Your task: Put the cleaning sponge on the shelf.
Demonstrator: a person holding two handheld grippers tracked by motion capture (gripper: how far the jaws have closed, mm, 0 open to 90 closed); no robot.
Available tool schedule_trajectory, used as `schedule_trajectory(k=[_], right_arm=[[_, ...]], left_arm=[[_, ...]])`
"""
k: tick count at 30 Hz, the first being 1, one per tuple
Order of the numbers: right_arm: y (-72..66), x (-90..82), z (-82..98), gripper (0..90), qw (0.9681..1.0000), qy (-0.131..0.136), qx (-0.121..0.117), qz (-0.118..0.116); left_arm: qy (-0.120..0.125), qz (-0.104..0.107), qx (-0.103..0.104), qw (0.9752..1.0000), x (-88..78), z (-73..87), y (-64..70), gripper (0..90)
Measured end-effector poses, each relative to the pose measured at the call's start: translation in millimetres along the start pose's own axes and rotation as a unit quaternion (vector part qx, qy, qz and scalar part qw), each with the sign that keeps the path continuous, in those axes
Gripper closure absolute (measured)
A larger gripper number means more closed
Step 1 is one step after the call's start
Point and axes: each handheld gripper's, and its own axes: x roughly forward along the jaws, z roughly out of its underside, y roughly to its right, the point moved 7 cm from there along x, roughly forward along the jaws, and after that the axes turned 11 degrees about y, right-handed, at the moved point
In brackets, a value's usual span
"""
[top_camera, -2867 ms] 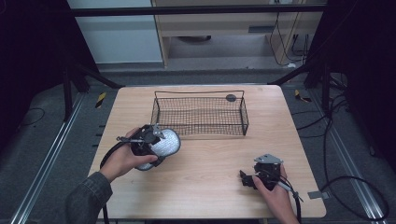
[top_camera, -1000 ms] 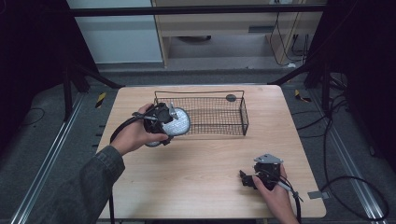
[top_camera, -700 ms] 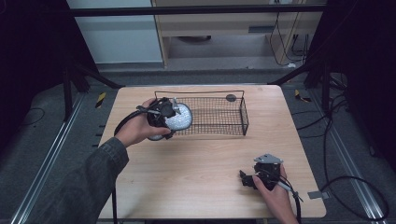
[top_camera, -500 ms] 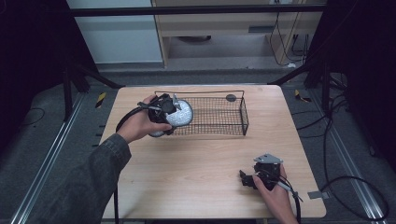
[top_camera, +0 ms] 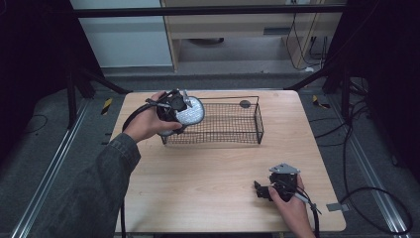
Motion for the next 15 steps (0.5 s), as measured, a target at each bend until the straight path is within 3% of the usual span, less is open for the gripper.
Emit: schedule_trajectory(k=[7, 15], right_arm=[[-0.1, 0.1, -0.2, 0.4, 1.0000, 0.000, 0.000, -0.002], [-0.2, 0.4, -0.2, 0.3, 1.0000, 0.001, 0.000, -0.003]], left_arm=[[0.005, -0.006, 0.009, 0.9999, -1.0, -3.1, -6.4, 9.7], [0.011, -0.014, 0.034, 0.9992, -5.8, -9.4, -10.3, 9.6]])
